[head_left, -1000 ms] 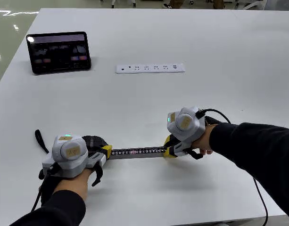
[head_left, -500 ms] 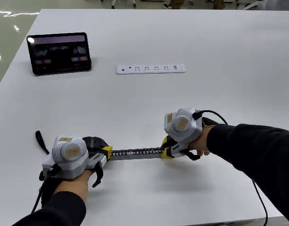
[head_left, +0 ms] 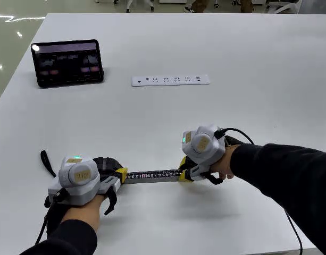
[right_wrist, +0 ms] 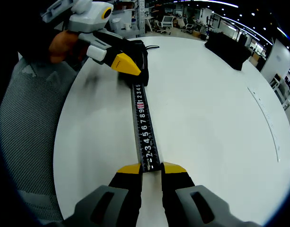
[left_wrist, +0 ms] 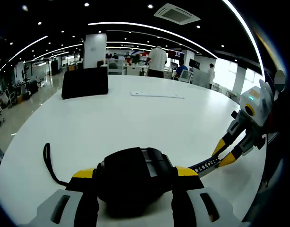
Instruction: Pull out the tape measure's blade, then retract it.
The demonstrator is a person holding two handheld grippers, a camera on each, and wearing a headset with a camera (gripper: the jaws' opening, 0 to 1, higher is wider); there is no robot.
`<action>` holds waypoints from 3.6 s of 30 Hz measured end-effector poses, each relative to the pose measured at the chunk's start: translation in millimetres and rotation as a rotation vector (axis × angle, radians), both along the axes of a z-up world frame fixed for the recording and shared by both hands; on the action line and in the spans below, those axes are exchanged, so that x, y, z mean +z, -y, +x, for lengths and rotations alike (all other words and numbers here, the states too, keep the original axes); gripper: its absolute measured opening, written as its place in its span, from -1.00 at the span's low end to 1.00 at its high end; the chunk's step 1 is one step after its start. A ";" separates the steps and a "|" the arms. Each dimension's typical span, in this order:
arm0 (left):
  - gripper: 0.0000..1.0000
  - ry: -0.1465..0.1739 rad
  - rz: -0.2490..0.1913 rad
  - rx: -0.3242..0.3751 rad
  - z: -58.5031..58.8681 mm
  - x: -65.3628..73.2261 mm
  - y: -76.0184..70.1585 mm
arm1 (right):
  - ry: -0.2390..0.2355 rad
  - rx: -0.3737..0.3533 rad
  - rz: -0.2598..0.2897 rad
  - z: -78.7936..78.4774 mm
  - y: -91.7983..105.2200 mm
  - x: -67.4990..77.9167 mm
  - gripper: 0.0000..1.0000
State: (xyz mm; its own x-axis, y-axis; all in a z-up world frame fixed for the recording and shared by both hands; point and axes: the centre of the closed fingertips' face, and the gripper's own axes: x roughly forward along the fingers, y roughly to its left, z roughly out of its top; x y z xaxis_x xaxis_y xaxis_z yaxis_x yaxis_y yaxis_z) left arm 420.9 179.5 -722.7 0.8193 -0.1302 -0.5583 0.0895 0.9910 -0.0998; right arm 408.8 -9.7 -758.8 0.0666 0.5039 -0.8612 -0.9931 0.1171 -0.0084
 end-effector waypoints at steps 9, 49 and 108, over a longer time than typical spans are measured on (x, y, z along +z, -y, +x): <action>0.17 0.000 -0.003 0.002 -0.8 -0.2 0.0 | 0.002 0.010 0.005 -0.7 -5.9 -0.6 -0.79; 0.17 -0.005 -0.015 -0.006 -0.9 -1.1 0.2 | -0.003 0.009 0.053 -4.5 -48.1 -1.8 -0.79; 0.16 -0.013 -0.044 -0.006 -0.8 -0.6 0.5 | -0.011 -0.017 0.126 -3.5 -84.0 -1.4 -0.78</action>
State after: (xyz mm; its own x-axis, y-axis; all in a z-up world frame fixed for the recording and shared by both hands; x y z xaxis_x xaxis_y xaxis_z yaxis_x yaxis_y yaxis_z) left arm 420.2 179.0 -723.3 0.8113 -0.1601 -0.5622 0.0941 0.9850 -0.1447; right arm 405.4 74.3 -760.2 0.0671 0.6069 -0.7920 -0.9910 0.1329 0.0178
